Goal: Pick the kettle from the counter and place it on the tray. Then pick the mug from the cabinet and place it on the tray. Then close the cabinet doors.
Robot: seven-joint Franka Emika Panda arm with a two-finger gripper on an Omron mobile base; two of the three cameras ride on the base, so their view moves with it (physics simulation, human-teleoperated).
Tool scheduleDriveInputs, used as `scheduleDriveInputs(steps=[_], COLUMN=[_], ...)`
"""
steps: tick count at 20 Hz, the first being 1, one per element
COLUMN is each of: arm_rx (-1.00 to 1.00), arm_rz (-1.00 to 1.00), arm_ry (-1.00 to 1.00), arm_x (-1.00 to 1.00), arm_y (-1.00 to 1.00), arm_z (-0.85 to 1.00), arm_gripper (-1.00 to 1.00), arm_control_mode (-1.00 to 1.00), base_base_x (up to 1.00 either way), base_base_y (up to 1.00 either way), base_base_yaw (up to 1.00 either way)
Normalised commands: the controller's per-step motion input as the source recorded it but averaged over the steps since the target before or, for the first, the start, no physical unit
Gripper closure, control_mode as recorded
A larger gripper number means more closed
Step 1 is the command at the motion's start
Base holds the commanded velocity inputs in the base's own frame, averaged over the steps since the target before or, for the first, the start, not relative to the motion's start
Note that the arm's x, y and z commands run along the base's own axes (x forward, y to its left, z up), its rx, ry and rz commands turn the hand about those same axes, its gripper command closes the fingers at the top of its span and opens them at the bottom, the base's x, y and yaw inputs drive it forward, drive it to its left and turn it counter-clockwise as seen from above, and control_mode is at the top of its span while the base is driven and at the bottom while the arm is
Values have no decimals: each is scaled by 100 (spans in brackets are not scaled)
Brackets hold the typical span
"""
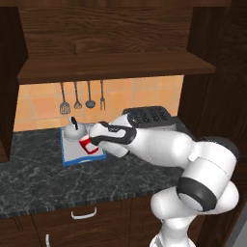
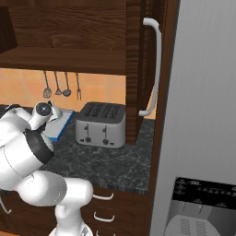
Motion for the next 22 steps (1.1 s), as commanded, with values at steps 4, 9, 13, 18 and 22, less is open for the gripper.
scheduleDriveInputs(steps=[4,9,13,18,22], arm_rx=[0,0,0,0,0], arm_rz=[0,0,2,1,0], arm_ry=[0,-1,-9,-7,0], arm_x=[29,26,28,26,6], arm_y=[20,24,9,0,0], arm_z=[-26,-27,-25,-26,-40], arm_gripper=[100,100,100,100,100], arm_control_mode=[-100,-100,-100,-100,-100], base_base_x=[0,0,0,0,0], base_base_y=[0,0,0,0,0], base_base_yaw=[0,0,0,0,0])
